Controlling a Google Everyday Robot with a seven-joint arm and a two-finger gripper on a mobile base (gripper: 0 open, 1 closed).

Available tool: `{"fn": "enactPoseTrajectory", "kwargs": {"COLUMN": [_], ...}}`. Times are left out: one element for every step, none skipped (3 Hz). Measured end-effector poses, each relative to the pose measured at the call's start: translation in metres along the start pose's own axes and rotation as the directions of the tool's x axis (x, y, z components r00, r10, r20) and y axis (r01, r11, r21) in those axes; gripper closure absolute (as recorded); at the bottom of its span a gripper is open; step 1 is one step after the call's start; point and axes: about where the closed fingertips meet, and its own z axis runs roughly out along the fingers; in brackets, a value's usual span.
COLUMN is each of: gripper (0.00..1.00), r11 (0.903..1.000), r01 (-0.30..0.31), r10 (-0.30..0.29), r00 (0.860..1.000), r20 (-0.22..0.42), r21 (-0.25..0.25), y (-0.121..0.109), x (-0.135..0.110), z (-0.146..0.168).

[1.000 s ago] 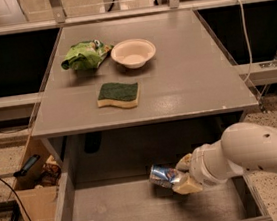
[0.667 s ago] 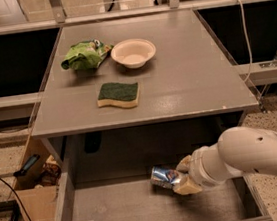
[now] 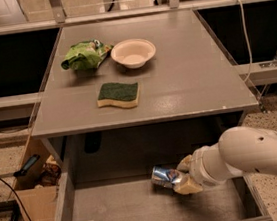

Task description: Place redbull can into top drawer

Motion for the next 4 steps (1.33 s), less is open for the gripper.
{"fn": "enactPoseTrajectory", "kwargs": {"gripper": [0.34,0.11,0.00,0.00], "r11": [1.0000,1.0000,1.0000,1.0000], "r01": [0.000,0.000,0.000,0.000], "r10": [0.000,0.000,0.000,0.000], "r00": [1.000,1.000,1.000,1.000], "r20": [0.000,0.000,0.000,0.000], "r21": [0.000,0.000,0.000,0.000], "y": [0.0000,0.0000,0.0000,0.0000], "x": [0.0000,0.0000,-0.0001,-0.0001], "z": [0.0000,0.0000,0.0000,0.0000]}}
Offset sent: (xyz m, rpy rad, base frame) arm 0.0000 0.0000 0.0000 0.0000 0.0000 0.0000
